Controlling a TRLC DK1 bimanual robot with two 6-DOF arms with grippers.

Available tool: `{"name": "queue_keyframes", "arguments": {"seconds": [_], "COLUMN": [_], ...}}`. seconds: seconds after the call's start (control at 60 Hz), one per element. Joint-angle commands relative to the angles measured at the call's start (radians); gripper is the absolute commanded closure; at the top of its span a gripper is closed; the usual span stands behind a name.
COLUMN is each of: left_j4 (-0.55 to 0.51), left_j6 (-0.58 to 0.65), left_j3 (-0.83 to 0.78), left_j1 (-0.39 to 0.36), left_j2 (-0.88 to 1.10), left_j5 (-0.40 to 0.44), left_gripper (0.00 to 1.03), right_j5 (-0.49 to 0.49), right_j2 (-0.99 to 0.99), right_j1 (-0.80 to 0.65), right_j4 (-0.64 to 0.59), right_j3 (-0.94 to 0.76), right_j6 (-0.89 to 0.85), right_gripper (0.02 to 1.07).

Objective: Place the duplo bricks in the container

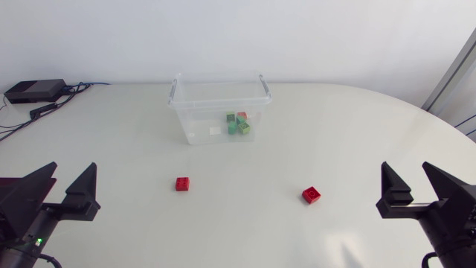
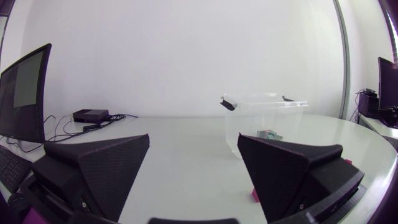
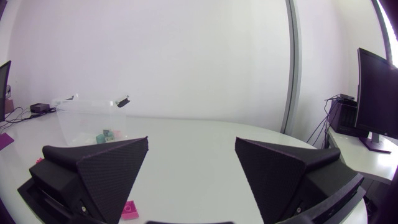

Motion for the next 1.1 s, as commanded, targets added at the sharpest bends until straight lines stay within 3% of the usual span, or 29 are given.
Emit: {"name": "queue_keyframes", "arguments": {"seconds": [0.0,0.85,1.083], "left_j4": [0.003,0.010,-0.020], "left_j6": [-0.026,-0.012,-0.053], "left_j3": [-0.019,0.041,0.329], "left_j1": [-0.008,-0.013,-0.043], "left_j2": [-0.012,0.002,0.402], "left_j5": [0.004,0.004,0.004], "left_gripper": [0.04,0.05,0.06], "right_j5": [-0.003,-0.006,-0.006], "right_j2": [-0.005,-0.004,-0.004], "right_j1": [0.003,0.009,0.009], "right_j4": [-0.001,-0.007,-0.006], "right_j3": [-0.020,-0.020,-0.020], "right_j6": [0.006,-0.001,-0.001], "right_gripper": [0.06,0.06,0.06]}}
